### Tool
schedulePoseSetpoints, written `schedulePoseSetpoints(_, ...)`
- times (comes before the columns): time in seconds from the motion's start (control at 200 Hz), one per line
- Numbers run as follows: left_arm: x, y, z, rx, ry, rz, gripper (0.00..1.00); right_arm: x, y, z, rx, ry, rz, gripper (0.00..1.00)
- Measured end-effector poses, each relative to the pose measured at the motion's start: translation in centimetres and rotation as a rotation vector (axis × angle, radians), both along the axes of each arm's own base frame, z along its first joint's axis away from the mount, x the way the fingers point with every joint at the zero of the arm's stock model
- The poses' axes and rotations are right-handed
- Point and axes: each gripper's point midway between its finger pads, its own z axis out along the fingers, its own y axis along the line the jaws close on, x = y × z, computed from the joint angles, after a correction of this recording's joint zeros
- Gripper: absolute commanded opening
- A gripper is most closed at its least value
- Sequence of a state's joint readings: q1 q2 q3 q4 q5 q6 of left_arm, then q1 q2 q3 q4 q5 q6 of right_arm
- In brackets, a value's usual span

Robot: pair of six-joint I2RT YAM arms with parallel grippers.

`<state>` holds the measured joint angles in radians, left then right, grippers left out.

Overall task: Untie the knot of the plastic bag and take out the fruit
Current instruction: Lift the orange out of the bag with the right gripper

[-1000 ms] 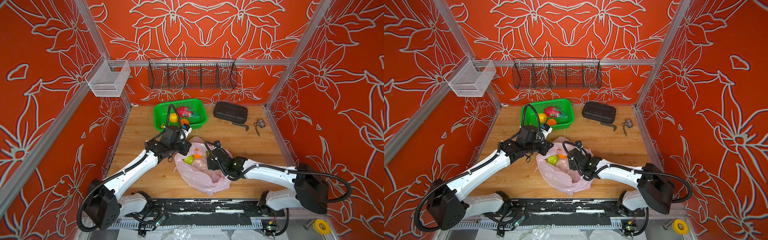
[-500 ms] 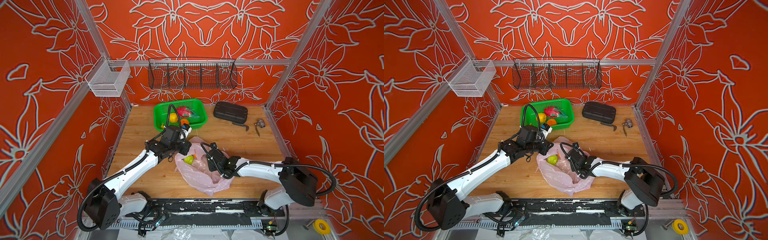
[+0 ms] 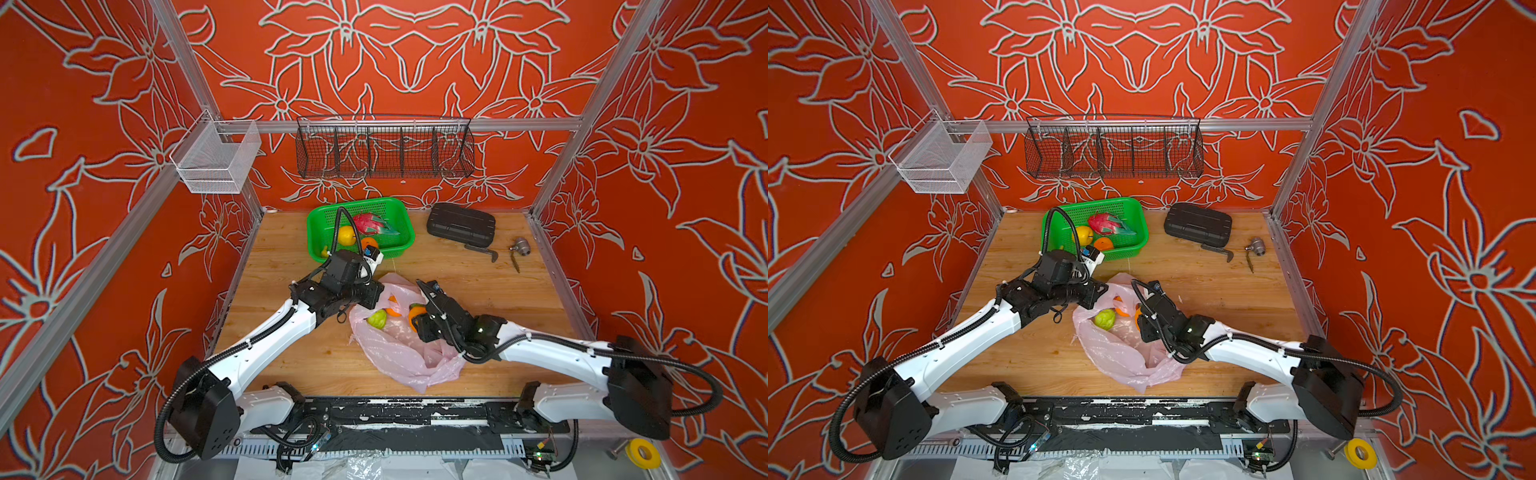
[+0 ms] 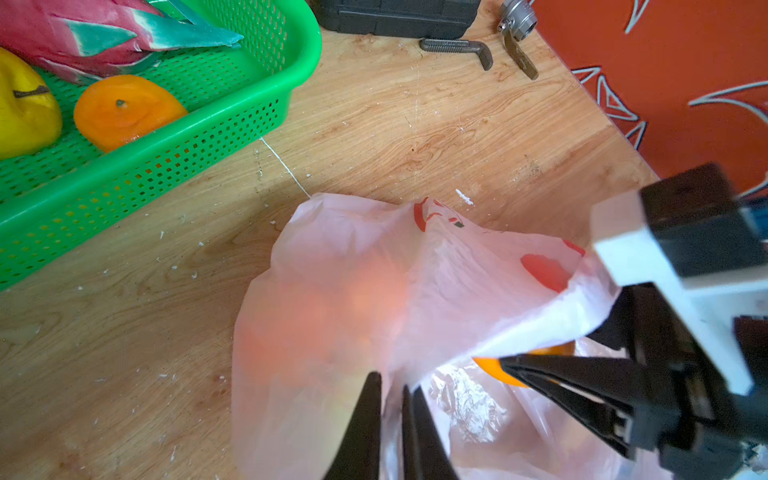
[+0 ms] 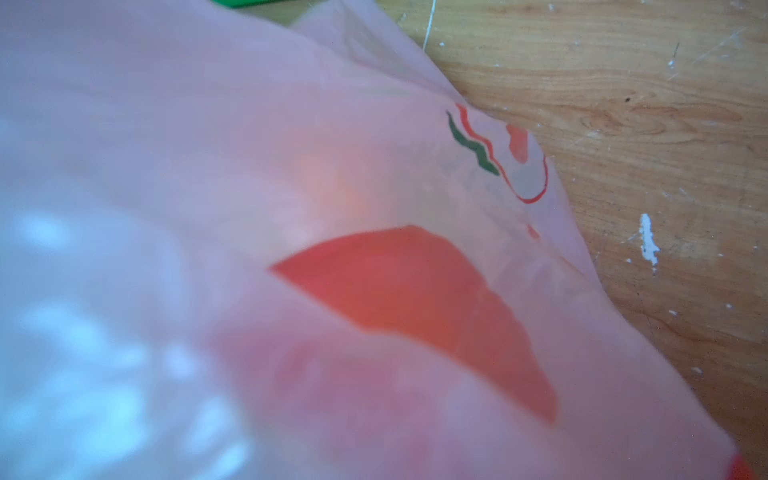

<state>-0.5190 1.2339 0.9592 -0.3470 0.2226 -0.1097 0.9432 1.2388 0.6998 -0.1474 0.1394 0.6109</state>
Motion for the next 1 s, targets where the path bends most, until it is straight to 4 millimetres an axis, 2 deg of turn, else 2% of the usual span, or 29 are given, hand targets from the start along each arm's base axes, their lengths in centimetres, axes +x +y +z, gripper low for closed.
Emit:
schedulePoseSetpoints(0.385,0.1,-0.2,0.3,-0.013,-0.007,-0.004,0.14,-2.1,0.6,6.9,0.232,-0.080,0.094,0.48)
schedulePoseSetpoints(0.486,0.0,-0.3,0.3,-0.014,-0.008,-0.010,0.20,-2.3,0.2,8.9,0.284,-0.120,0.097,0.48)
schedulePoseSetpoints(0.571,-0.3,-0.3,0.3,-0.025,-0.010,-0.020,0.30,-2.4,0.0,10.4,0.326,-0.152,0.093,0.48)
schedulePoseSetpoints(0.676,-1.0,-0.5,0.8,-0.045,-0.032,-0.052,0.36,-1.7,-0.4,12.5,0.375,-0.180,0.068,0.48)
schedulePoseSetpoints(0.776,-1.7,-0.7,2.5,-0.086,-0.088,-0.089,0.41,-0.1,-1.0,14.6,0.435,-0.193,0.021,0.48)
schedulePoseSetpoints(0.996,-3.0,-1.7,8.6,-0.196,-0.326,-0.211,0.53,3.0,-1.8,18.6,0.612,-0.177,-0.030,0.47)
